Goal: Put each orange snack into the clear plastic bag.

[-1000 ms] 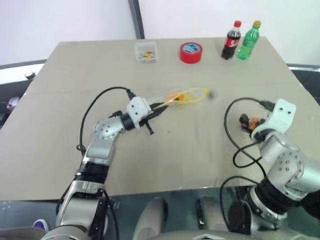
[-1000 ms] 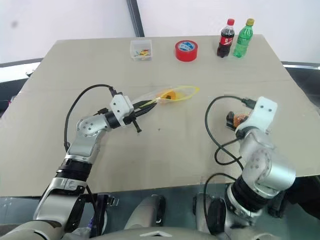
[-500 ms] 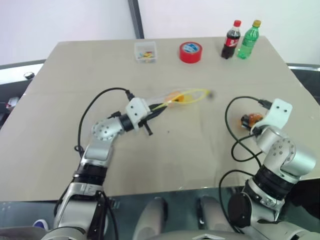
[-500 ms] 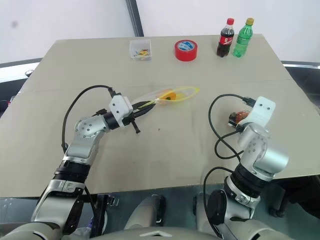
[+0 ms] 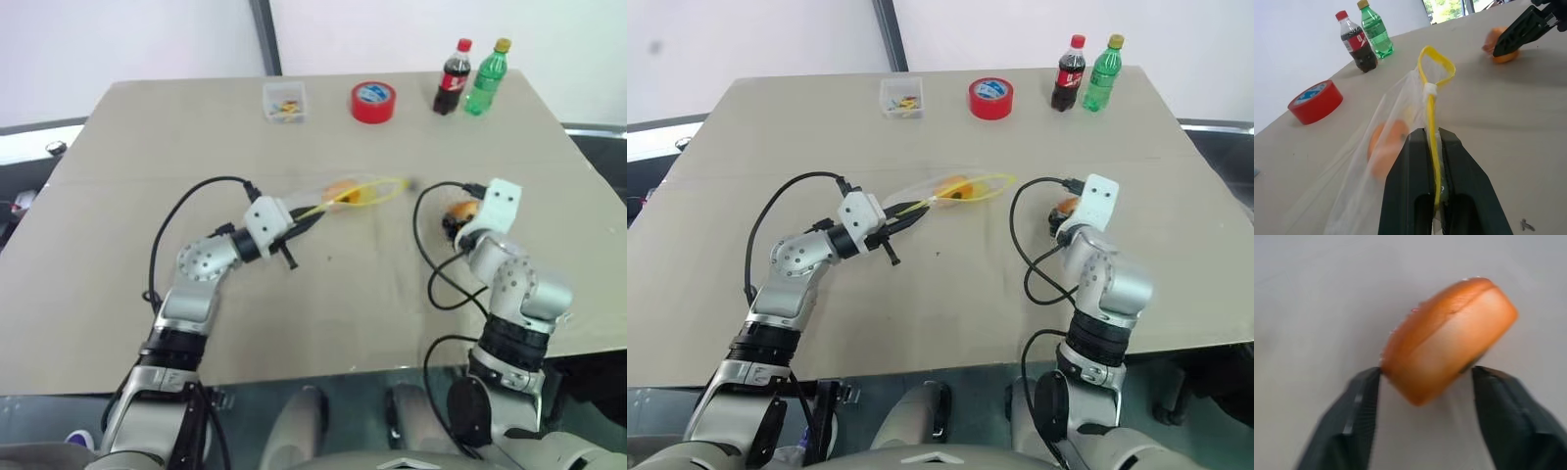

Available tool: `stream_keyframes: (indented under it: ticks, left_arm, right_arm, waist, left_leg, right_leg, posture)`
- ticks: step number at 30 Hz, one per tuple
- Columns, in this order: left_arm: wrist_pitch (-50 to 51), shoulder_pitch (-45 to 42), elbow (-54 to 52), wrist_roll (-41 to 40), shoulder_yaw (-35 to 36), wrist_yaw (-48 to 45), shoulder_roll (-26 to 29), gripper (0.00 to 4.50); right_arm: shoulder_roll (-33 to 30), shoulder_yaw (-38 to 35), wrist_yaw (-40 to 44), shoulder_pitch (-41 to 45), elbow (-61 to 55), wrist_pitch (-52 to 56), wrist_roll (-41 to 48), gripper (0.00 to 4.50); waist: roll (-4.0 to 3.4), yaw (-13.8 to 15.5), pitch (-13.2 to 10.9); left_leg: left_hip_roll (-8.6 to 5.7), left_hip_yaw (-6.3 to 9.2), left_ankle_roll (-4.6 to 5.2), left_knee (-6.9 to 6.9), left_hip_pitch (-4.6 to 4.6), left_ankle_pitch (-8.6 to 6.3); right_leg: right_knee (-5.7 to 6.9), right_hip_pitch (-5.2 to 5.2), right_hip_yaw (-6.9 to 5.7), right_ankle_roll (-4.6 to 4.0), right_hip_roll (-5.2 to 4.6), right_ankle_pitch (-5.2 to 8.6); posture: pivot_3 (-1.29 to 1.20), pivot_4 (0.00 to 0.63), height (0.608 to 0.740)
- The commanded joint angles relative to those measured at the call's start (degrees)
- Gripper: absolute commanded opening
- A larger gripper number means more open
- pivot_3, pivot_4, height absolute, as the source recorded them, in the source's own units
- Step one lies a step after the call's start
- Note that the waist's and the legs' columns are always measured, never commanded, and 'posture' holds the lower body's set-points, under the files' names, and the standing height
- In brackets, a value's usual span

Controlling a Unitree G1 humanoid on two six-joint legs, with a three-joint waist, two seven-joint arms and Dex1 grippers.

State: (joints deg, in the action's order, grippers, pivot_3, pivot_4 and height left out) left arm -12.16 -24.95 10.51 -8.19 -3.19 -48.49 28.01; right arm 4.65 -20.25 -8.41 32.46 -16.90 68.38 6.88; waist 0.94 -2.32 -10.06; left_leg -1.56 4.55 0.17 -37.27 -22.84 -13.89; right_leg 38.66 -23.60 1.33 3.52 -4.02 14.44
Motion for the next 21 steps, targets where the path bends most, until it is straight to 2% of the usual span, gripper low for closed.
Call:
stream_keyframes:
  ticks: [1,3,6,10,14,17,21]
  left_arm:
    - [0.37,0.42,-3.52,-0.47,0.95,0.96,0.40,0.00]
    - [0.67,0.80,-3.96,-0.51,1.07,1.16,0.37,0.00]
    - [0.77,1.08,-4.23,-0.52,1.17,1.45,0.29,0.00]
    - [1.29,1.54,-4.68,-1.23,1.61,2.04,-0.06,0.00]
    - [0.67,2.28,-5.55,-1.83,1.87,1.51,0.18,0.00]
    - [-0.34,2.86,-6.14,-1.93,1.98,1.00,0.56,0.00]
    - [-2.33,4.29,-6.87,-1.65,2.20,-0.69,2.56,0.00]
  right_arm:
    - [-5.62,6.23,3.88,-2.24,-1.19,-5.03,-1.05,1.01]
    - [-8.32,9.20,6.05,-3.70,-1.57,-7.22,-1.12,1.01]
    - [-9.17,9.92,7.58,-4.38,-1.99,-8.46,-0.10,1.01]
    - [-13.54,14.25,19.84,-7.61,-6.67,-13.71,5.74,1.01]
    - [-21.43,19.69,32.13,-10.30,-11.78,-15.46,11.05,1.01]
    - [-22.64,19.27,35.48,-9.95,-11.86,-13.63,15.65,1.01]
    - [-21.90,12.70,39.74,-7.49,-11.29,-5.52,28.44,1.01]
  waist:
    - [0.00,0.02,0.00]
    - [0.00,-0.04,0.00]
    - [0.00,-0.24,0.00]
    - [0.00,-0.10,0.00]
    - [0.02,-0.05,-0.01]
    - [0.02,-0.08,-0.01]
    - [0.02,-0.04,-0.02]
  left_leg:
    - [-0.02,0.00,0.00,0.00,-0.03,0.00]
    - [-0.03,0.00,0.00,0.00,-0.03,0.00]
    - [0.02,-0.01,0.00,0.04,-0.01,0.00]
    - [0.06,-0.01,0.00,0.05,0.00,0.00]
    - [0.06,0.00,0.01,0.04,-0.07,-0.01]
    - [0.08,0.03,0.01,0.04,-0.05,-0.01]
    - [0.14,0.08,0.01,0.04,-0.05,-0.01]
  right_leg:
    - [-0.04,0.00,-0.01,0.00,-0.01,0.00]
    - [-0.07,0.01,0.00,0.00,-0.01,0.00]
    - [-0.07,0.00,0.00,0.00,0.01,0.00]
    - [-0.07,0.00,-0.01,0.00,0.05,0.00]
    - [-0.20,0.02,-0.03,0.01,0.01,0.00]
    - [-0.25,0.07,-0.07,0.01,0.02,0.00]
    - [-0.23,0.07,-0.10,0.00,0.05,0.00]
  posture:
    - [0.00,0.150,0.736]
    - [0.00,0.150,0.736]
    - [0.00,0.150,0.736]
    - [0.00,0.150,0.736]
    - [0.00,0.150,0.736]
    - [0.00,0.150,0.736]
    - [0.00,0.150,0.736]
